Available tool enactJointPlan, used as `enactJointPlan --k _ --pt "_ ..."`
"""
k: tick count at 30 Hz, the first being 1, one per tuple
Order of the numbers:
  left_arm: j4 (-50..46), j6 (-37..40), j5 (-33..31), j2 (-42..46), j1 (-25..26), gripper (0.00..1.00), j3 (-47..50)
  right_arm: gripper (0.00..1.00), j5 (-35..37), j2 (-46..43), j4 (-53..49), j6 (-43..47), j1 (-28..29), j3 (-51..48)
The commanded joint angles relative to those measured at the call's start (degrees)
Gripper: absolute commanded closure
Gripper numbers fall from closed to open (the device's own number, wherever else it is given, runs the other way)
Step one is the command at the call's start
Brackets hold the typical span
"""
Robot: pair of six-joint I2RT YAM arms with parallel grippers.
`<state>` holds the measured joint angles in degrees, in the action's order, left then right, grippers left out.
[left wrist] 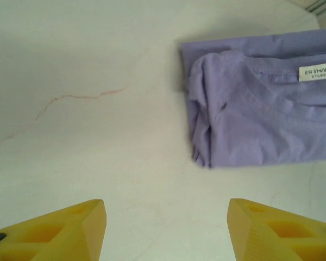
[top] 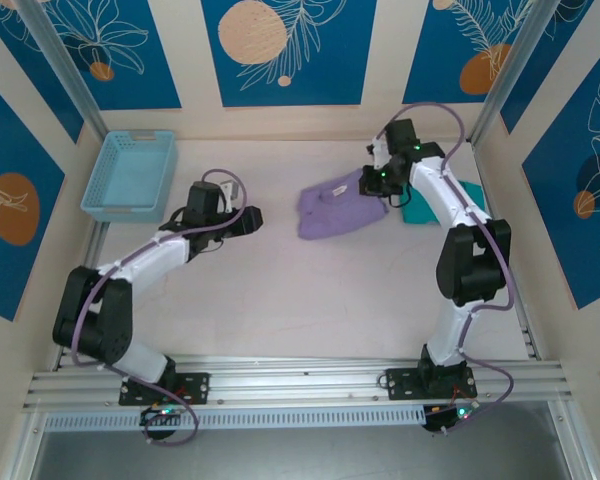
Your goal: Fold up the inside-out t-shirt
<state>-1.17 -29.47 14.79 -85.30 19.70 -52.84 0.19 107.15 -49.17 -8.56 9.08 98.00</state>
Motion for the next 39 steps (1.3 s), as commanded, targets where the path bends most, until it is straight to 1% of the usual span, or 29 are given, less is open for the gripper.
enactJointPlan --k 1,5,12,16,18,21,24,27,30,35,36,39 --pt "-2.3 0.6 -1.8 3.1 -0.5 0.39 2.0 1.00 9.4 -0.6 -7.4 7.6 -2.0 5.2" --pt "-3.3 1.1 -2.1 5.8 -0.5 0.39 2.6 1.00 13.2 0.0 -9.3 11.4 -4.2 10.8" --pt "-4.4 2.0 -2.5 6.7 -0.5 0.38 2.7 1.00 14.1 3.0 -14.5 15.4 -7.7 20.7" --pt "-4.0 2.0 -2.3 6.0 -0.5 0.38 3.0 1.00 10.5 3.3 -16.2 15.9 -9.6 24.1" --pt "-3.9 2.0 -2.0 5.4 -0.5 0.38 3.0 1.00 9.7 3.7 -17.1 15.9 -10.8 25.5" --pt "-4.1 2.0 -1.5 4.9 -0.5 0.38 2.9 1.00 8.4 4.0 -18.3 15.7 -12.8 26.6" --pt "-4.2 2.1 -1.6 4.6 -0.5 0.38 2.9 1.00 5.3 4.1 -19.1 15.5 -15.4 26.5" --pt "-4.5 2.3 -1.4 4.3 -0.5 0.38 2.4 1.00 6.1 5.0 -19.2 15.2 -18.0 26.2" --pt "-4.4 2.3 -1.3 3.9 -0.5 0.38 2.2 1.00 9.7 7.1 -18.5 15.3 -20.4 25.9" --pt "-4.6 2.9 -1.0 2.8 -0.5 0.38 1.8 1.00 20.6 13.5 -14.7 16.1 -22.8 25.8" --pt "-4.6 2.9 -0.9 2.6 -0.5 0.38 1.8 0.97 22.4 14.7 -13.6 16.1 -23.2 25.9" --pt "-4.4 2.9 -0.7 1.7 -0.5 0.38 1.8 0.86 29.1 18.9 -9.4 16.3 -24.0 26.0"
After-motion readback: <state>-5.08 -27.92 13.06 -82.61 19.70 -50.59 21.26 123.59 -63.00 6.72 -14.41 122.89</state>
